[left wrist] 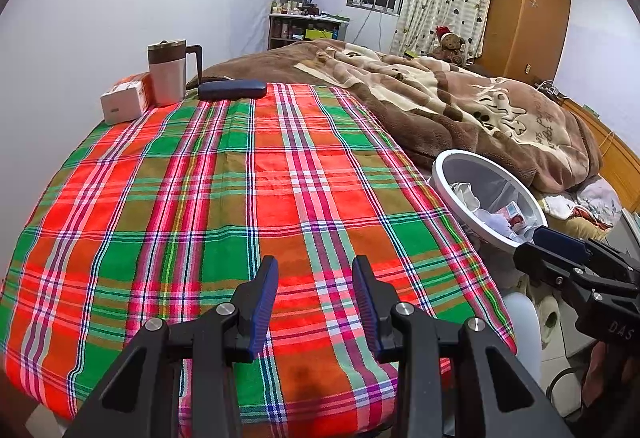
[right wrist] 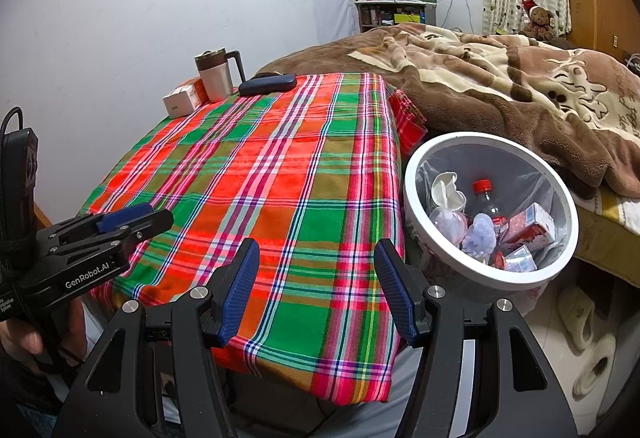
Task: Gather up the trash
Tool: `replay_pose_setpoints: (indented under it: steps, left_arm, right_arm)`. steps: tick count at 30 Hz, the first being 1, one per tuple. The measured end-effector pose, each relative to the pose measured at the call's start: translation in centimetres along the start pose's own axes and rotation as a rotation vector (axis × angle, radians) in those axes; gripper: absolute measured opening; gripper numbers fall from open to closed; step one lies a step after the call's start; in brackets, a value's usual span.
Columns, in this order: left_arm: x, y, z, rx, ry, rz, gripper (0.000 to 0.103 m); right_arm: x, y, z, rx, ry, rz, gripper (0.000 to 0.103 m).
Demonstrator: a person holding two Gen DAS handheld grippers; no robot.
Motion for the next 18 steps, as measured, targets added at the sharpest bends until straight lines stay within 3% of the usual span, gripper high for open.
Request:
replay_pose_setpoints:
  steps: [18]
  left_arm:
    - [0.19,0.05,-0.51,-0.002,0.006,0.001,0.038]
  right_arm:
    - [-0.01,-0.13,-0.36,0.003,0.007,-0.003,0.061]
Point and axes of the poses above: each gripper's, at about its wrist camera, not at the fingertips, and y roughly against the way its jaws point, z to its right, x to its top, the point moved 9 cm from there along -y, roughly the way its jaws point, and after that the axes turned 9 degrees about -y, right-handed, at the moved point
